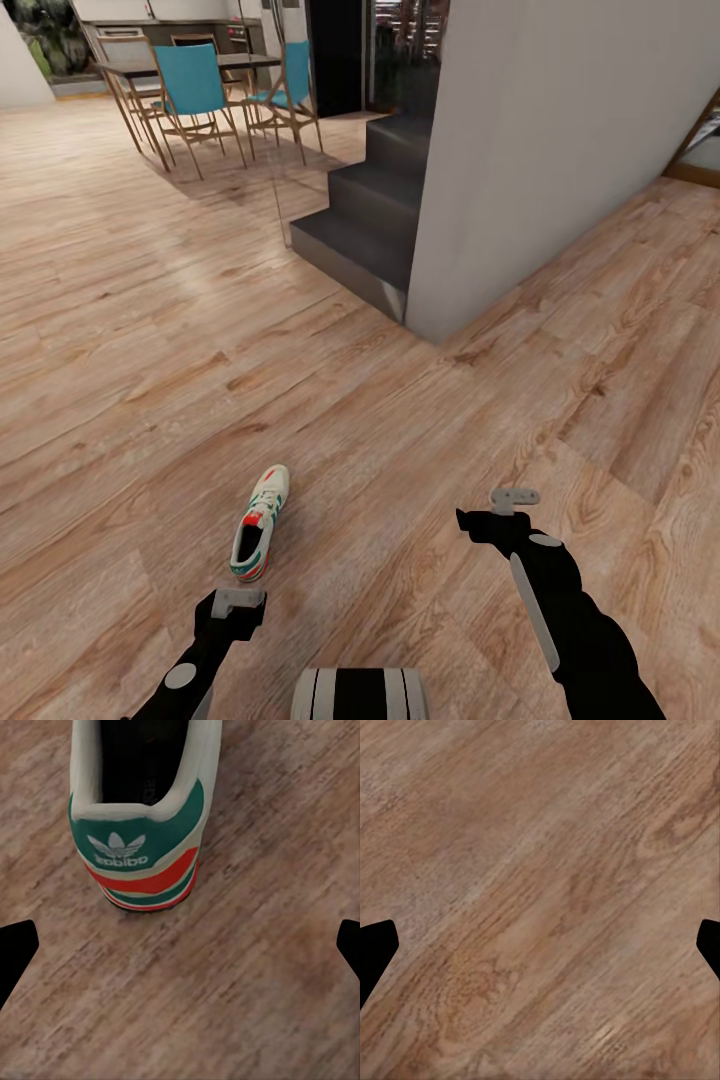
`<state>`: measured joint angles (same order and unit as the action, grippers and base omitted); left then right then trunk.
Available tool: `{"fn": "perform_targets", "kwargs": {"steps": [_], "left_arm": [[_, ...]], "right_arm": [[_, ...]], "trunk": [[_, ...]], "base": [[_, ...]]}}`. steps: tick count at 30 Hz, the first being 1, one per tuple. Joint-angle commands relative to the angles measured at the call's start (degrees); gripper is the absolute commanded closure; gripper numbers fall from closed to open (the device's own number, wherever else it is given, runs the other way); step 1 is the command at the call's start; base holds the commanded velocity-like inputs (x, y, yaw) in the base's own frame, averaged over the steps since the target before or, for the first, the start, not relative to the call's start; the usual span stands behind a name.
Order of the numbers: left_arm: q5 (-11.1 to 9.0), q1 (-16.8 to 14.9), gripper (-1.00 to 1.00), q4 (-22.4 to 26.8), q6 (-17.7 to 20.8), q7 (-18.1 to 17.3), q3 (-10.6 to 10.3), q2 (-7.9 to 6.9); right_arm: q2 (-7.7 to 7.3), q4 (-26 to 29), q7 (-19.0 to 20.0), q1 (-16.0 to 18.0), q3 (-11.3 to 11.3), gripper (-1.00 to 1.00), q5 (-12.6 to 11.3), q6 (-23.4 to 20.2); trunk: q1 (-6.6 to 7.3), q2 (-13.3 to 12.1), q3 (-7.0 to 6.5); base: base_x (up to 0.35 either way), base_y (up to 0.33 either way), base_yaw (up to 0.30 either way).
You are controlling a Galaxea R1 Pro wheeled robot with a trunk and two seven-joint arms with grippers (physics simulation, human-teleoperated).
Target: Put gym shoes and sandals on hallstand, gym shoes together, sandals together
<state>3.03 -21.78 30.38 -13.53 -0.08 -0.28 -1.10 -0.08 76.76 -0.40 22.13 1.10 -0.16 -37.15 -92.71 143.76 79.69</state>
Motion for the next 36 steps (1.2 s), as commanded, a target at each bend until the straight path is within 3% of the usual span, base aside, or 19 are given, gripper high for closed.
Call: {"fn": "perform_targets", "kwargs": {"steps": [1, 36], "left_arm": [[0.3, 0.0, -1.00, 0.0, -0.2, 0.0, 0.0, -0.02], [0.3, 0.0, -1.00, 0.0, -0.2, 0.0, 0.0, -0.03]], "right_arm": [[-0.01, 0.1, 0.0, 0.0, 0.0, -1.00, 0.0, -0.3], [0.00, 0.1, 0.0, 0.0, 0.0, -1.00, 0.0, -0.3]], "trunk": [[0.01, 0.0, 0.04], [0.01, 0.0, 0.05]], "base": [[0.000, 0.000, 0.000], [0.099, 0.034, 0.000]]}}
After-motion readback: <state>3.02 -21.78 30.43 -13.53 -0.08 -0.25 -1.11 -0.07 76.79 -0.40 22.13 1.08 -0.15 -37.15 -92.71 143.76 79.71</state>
